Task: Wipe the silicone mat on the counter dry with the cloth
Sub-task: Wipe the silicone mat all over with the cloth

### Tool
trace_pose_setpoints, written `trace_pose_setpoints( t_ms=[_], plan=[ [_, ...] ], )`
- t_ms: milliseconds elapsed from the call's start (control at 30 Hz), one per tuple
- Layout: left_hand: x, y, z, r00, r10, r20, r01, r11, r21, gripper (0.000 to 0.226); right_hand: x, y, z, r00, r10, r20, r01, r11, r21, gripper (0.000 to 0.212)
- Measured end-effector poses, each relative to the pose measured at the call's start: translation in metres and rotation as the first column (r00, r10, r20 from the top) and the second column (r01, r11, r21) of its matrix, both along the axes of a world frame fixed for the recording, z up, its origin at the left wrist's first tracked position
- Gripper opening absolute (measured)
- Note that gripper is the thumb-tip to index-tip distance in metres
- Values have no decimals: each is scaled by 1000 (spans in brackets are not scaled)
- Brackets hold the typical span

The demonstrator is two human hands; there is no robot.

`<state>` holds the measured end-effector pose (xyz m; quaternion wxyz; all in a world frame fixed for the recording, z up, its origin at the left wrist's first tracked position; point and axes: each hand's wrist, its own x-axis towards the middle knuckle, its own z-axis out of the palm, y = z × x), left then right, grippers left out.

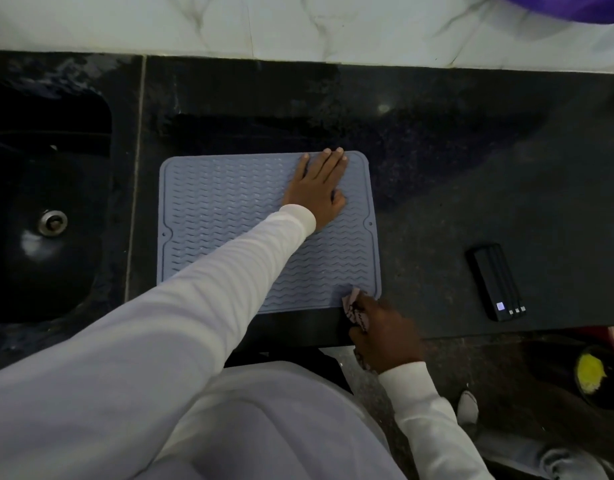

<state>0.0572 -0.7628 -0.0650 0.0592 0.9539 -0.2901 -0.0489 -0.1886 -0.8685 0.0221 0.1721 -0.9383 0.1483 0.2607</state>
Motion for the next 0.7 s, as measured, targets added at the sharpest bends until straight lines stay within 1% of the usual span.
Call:
trace_pose_setpoints(
  t_ms=[67,100,133,167,233,267,300,367,400,467,533,600,633,700],
  plan=[
    [-1,-2,1,1000,7,-19,-7,1000,11,66,3,2,-3,1000,9,-5,-9,997,75,53],
    [-1,-2,1,1000,9,-29,-9,1000,22,67,6,2,-5,1000,11,16,-14,989,148,48],
    [-1,-3,3,999,2,-45,-1,1000,21,67,9,0,-6,999,-27,20,21,966,258,37],
    [0,-1,5,998,-14,-66,14,1000,2,67,16,-2,-4,997,-80,6,71,914,399,29],
    [6,15,10,990,-84,-112,75,994,-82,66,32,-11,6,988,-126,-85,152,781,606,41],
    [10,30,13,988,-105,-116,90,988,-125,66,43,-14,14,986,-135,-99,167,727,666,44],
    [13,49,16,988,-104,-112,85,983,-164,65,54,-17,19,986,-147,-79,159,687,709,41],
    [19,98,23,995,-29,-95,6,973,-232,64,82,-13,27,987,-160,-33,131,658,741,35],
    [21,122,24,995,43,-88,-64,966,-250,63,96,-6,29,988,-154,-14,113,655,747,33],
    [22,174,25,974,214,-78,-227,936,-269,65,126,13,33,996,-89,26,39,653,756,31],
    [20,221,22,931,357,-73,-363,887,-287,66,159,42,38,998,-6,60,-42,651,758,29],
    [16,258,19,889,449,-90,-457,857,-239,63,191,74,33,990,76,119,-138,695,705,31],
    [14,270,19,878,469,-95,-479,855,-199,58,206,91,26,978,123,167,-203,732,650,34],
    [13,288,18,881,467,-77,-473,869,-144,51,233,126,12,952,190,240,-292,803,520,39]
  ],
)
